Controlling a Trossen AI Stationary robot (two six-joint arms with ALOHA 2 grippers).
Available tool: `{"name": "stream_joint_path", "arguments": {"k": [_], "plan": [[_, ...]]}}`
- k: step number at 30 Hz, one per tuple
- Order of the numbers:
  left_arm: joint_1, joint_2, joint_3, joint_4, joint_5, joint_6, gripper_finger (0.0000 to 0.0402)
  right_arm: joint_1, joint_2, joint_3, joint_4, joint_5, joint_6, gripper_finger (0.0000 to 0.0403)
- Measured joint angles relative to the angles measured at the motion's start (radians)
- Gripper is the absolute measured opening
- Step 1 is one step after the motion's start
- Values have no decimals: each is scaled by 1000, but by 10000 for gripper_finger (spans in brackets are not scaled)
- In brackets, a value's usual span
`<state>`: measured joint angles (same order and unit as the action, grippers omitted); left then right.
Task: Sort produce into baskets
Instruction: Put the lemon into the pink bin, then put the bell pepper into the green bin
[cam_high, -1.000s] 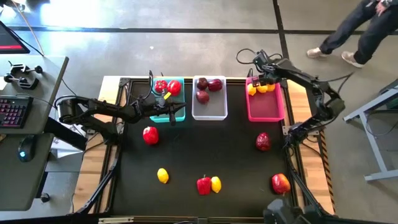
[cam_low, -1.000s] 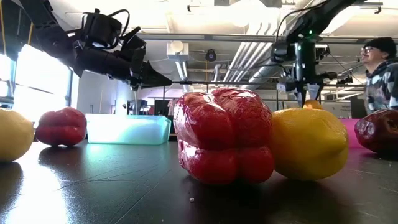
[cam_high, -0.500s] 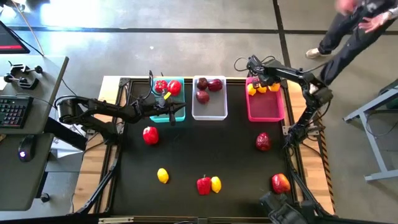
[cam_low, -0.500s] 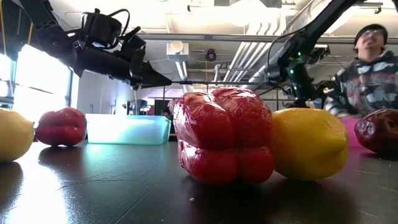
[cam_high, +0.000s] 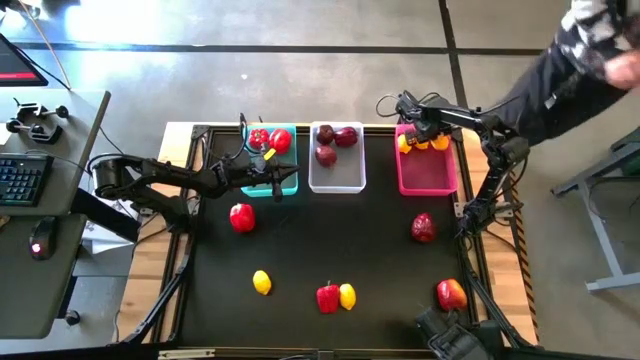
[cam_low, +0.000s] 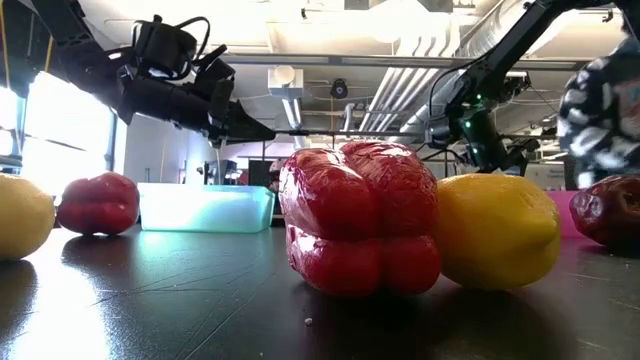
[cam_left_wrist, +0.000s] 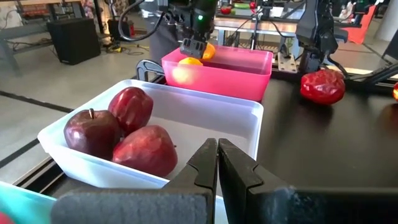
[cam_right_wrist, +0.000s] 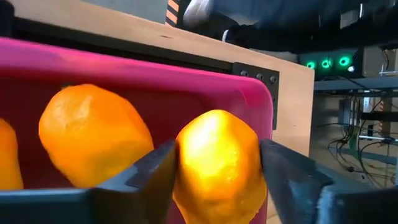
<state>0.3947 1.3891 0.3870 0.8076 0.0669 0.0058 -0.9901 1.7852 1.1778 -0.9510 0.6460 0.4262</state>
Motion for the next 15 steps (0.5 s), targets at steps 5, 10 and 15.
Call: {"name": "stream_joint_path", "arguments": {"k": [5,10,15], "plan": [[0,0,0,0,0,-2,0,4,-30,0,1,-4,-30,279],[0,0,0,0,0,-1,0,22,-67,58,-60,13,-50,297],[0,-3,0,-1,0,22,0,63,-115,124,-81,34,-73,279]]}}
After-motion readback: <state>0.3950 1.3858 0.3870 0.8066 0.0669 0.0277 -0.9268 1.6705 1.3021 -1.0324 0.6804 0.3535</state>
